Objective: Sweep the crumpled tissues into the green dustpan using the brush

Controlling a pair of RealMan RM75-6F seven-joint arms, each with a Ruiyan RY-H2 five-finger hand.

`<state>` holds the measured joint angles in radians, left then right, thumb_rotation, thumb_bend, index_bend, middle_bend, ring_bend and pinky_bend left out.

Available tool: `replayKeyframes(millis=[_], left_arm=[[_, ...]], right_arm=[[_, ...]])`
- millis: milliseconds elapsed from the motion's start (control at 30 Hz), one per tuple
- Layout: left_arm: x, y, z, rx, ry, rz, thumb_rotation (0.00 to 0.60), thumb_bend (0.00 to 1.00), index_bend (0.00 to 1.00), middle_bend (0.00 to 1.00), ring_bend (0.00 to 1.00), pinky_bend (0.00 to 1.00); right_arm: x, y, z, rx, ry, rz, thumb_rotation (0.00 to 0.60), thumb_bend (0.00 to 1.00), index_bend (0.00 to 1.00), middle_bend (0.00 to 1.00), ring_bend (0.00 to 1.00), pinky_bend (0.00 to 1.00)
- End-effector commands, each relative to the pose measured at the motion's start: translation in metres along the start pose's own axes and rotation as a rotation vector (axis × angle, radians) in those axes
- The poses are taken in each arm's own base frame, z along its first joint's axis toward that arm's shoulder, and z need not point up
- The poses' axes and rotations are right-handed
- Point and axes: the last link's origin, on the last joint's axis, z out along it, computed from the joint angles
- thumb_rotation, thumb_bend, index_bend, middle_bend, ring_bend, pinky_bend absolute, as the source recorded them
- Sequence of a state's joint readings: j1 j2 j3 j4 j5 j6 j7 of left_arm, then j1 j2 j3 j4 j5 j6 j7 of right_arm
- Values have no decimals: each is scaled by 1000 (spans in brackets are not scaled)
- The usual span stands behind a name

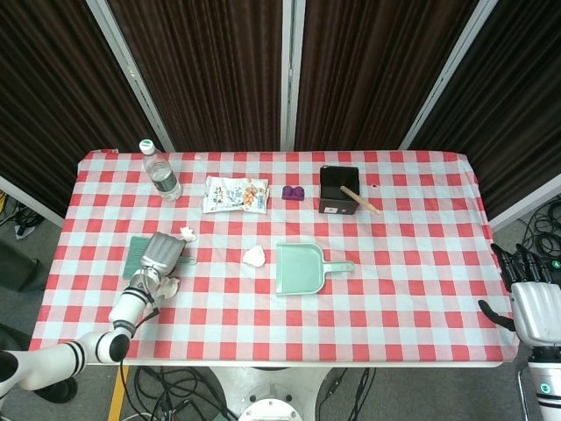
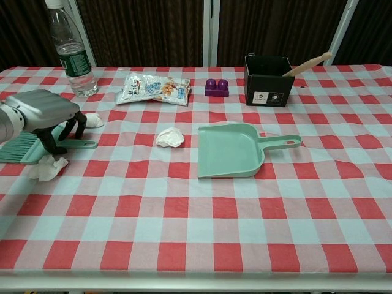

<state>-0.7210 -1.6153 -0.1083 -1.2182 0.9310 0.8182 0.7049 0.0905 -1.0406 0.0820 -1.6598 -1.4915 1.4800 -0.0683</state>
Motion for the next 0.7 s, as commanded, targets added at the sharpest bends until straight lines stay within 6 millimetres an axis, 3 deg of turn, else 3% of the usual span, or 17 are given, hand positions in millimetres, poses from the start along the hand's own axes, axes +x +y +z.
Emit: replayKeyframes(millis=[33, 400, 700], left_arm=[[2, 3, 0, -4, 9, -1, 600, 257, 429, 446, 724, 951], [4, 8, 1, -17, 4, 14, 600, 258, 426, 437, 721, 952], [1, 12, 0, -17, 2, 16, 600, 261, 461, 492, 726, 952]], right_arm=[[-1, 0, 0, -1, -2, 2, 600, 102, 76, 184, 11, 111], [-4, 3, 1, -11, -14, 7, 600, 102, 76, 183, 11, 111], [-6, 4, 2, -14, -22, 12, 600, 102, 76, 184, 11, 111]])
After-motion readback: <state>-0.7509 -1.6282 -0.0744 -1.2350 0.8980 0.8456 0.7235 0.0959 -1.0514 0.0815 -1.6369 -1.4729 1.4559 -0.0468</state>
